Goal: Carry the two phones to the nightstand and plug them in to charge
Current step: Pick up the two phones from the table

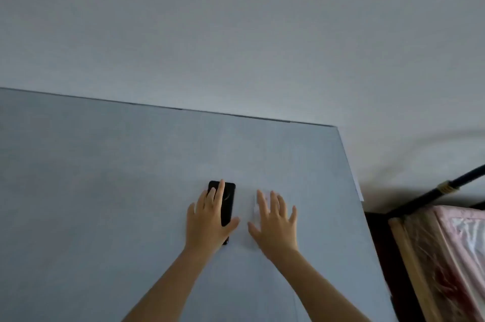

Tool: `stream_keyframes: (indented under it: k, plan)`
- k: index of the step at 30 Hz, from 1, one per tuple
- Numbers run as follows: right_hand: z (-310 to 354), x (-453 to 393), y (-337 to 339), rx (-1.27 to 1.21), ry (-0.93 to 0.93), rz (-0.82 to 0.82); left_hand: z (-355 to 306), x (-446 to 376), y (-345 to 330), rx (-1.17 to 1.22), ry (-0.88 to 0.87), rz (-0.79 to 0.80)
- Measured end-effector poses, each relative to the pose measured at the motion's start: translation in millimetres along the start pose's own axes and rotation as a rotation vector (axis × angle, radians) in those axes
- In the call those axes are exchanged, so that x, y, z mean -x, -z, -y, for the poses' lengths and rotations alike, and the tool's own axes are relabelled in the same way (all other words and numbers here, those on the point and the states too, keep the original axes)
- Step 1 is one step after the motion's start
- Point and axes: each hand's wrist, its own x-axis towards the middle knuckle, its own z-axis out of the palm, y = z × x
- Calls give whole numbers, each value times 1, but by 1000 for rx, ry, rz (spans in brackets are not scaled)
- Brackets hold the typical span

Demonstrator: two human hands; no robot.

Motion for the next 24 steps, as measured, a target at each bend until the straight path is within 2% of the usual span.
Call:
stream_keyframes:
  k: [1,6,9,11,14,24]
  plan:
    - [1,-1,-5,-26,-15,6,1,-1,-4,25,35,44]
    - [-1,1,-24,-110,-83,114,3,-2,-21,14,97,65]
    - [1,-3,-24,-190,-100,70,-1,-10,-22,-3,144,124]
    - [2,-6,-26,-248,-129,165,-4,-14,-21,-6,214,144]
    - [2,-9,-23,-331,-238,210,-7,-18,-23,8,274,167]
    - [9,-16,-14,-341,-291,208,-14,-20,-18,96,312,111]
